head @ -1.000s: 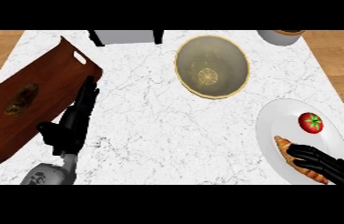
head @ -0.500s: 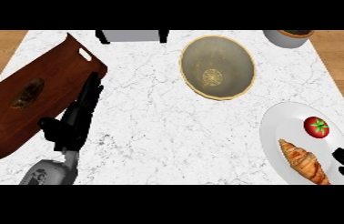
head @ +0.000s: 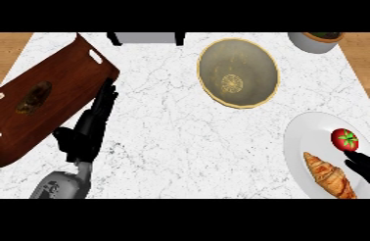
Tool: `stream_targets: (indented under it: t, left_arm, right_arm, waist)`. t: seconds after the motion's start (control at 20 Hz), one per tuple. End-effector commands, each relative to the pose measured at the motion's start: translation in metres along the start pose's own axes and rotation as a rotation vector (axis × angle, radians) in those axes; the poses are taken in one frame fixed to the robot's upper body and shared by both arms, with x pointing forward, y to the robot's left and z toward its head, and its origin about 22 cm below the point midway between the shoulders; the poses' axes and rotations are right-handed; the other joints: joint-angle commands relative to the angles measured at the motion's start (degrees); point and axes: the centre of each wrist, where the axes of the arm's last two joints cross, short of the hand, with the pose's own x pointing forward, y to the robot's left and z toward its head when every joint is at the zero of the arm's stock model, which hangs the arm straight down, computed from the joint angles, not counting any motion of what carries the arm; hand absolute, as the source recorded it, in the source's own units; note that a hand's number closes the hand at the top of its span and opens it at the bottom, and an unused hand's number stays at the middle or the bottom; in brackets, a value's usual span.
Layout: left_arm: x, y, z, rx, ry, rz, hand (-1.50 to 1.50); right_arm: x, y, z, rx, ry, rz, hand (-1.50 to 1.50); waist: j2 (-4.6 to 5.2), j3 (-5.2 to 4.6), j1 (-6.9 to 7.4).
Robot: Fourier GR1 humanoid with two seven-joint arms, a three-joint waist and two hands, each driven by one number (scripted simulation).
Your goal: Pick the croissant from the plate and place it in the bowl
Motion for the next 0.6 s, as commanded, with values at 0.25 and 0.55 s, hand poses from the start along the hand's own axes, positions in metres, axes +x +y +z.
stream_targets:
  t: [0.25,0.55]
  left_arm:
    - [0.031,-0.004,-0.005,-0.003,0.009,0.015,0.00]
    - [0.012,0.001,-0.005,-0.004,0.002,0.004,0.00]
  right_arm:
    - [-0.002,0.018,-0.016,0.108,0.130,0.060,-1.50]
    - [-0.033,0.010,-0.012,0.130,0.106,-0.002,-1.50]
  waist:
    - [-0.06,0.06,0.10]
    - [-0.04,0.06,0.03]
